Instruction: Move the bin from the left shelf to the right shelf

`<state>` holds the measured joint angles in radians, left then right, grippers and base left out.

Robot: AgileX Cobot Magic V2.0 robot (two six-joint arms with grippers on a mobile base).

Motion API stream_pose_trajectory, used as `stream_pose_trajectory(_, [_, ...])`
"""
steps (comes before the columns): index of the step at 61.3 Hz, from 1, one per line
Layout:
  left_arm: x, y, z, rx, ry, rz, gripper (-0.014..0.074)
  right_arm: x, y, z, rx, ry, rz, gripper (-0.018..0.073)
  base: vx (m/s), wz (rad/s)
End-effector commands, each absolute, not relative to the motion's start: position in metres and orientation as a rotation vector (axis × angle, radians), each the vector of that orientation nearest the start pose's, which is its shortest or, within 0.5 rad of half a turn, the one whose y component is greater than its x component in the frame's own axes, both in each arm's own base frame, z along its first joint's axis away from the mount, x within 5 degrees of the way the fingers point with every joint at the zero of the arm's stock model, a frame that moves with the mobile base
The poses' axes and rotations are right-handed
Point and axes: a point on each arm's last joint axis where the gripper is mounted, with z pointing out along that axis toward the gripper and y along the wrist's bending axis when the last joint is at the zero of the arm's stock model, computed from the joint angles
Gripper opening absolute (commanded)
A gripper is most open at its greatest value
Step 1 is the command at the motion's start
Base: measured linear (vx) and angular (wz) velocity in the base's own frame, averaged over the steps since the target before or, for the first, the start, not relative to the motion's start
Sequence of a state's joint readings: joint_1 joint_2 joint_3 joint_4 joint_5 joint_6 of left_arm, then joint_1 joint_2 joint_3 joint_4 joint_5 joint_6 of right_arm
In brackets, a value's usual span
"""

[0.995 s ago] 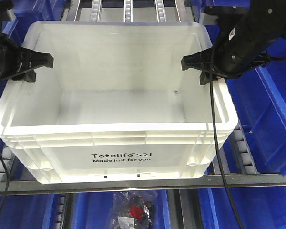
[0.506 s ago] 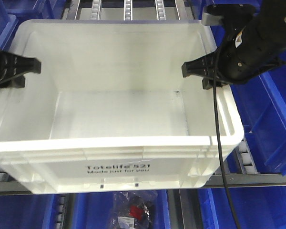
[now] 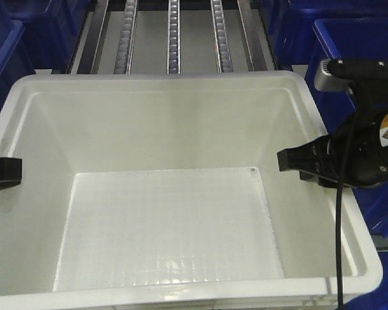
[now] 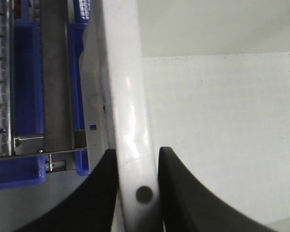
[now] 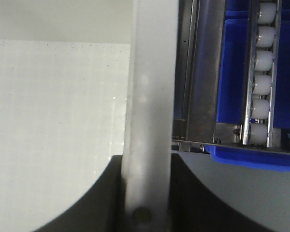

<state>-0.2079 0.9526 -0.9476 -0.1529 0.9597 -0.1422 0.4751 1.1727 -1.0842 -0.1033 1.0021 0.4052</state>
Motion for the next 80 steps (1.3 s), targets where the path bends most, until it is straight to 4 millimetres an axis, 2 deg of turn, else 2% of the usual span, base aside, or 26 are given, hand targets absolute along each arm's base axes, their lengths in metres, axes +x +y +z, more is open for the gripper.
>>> stream_pose_trajectory(1, [0.1681, -0.0451, 0.3677, 0.112, 2.296, -0.314, 0.0073, 0.2056, 0.0819, 0.3658, -0.145, 2.388, 0.107, 0.0036, 0.0, 0.0])
stream_pose_trajectory(28, [0.1716, -0.0476, 0.3723, 0.126, 2.229, -0.34, 0.0073, 0.2069, 0.0788, 0.3643, -0.065, 2.382, 0.089, 0.0036, 0.0, 0.0])
stream_pose_trajectory(41, [0.1715, -0.0534, 0.3753, 0.166, 2.194, -0.411, 0.0073, 0.2074, 0.0779, 0.3647, -0.069, 2.375, 0.074, 0.0036, 0.0, 0.0])
stream_pose_trajectory(80, [0.1711, -0.0533, 0.3748, 0.167, 2.201, -0.411, 0.0073, 0.2086, 0.0751, 0.3656, -0.084, 2.359, 0.024, 0.0036, 0.0, 0.0])
